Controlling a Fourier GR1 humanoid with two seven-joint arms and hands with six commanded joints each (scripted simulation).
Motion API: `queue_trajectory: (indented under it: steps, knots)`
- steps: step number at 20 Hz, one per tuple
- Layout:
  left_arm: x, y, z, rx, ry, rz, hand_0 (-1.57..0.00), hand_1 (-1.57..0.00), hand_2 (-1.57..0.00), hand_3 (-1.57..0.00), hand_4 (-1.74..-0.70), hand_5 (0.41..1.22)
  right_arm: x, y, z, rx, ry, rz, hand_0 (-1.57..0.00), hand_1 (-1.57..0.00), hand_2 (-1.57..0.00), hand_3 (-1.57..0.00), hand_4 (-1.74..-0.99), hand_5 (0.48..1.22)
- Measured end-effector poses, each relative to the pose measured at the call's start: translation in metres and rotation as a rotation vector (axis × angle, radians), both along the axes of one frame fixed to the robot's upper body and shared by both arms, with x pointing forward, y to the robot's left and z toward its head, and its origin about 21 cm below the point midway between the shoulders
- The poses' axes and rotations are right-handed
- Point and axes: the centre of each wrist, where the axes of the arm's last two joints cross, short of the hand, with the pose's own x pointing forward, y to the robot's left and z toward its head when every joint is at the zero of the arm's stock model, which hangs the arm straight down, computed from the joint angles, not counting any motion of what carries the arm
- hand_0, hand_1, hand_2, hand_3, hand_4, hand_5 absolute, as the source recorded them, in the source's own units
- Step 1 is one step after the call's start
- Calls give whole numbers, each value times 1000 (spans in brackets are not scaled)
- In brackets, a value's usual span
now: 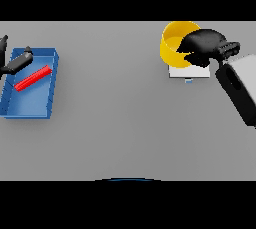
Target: Pick up the red beaker and tilt it to pour out 1 green nut into yellow bowl. Pick up the yellow bowl and place it on the metallic measuring scale.
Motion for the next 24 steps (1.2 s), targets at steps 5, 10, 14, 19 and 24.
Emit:
queue_trajectory:
  steps: [5,10,14,19,24]
  knots:
    - [-1,5,3,12,1,20,1,1,1,1,-819,763,15,-19,-23,-7,12,-78,-1571,-1571,-1571,-1227,-1722,1221]
    - [-3,1,1,16,13,16,1,1,1,1,-807,749,24,-32,-48,2,24,-114,-1571,-1568,-1571,-1410,-1724,1221]
    - [-1,2,4,18,-5,7,1,1,1,1,-796,729,30,-30,-61,7,30,-143,-1571,-1499,-1565,-1500,-1727,1221]
    - [0,2,2,14,5,22,1,1,1,1,-809,734,33,-34,-70,14,50,-154,-1527,-1401,-1569,-1320,-1725,1221]
    - [2,1,-2,10,18,12,1,1,1,1,-815,744,37,-34,-71,25,92,-196,-975,-866,-954,-762,-1504,983]
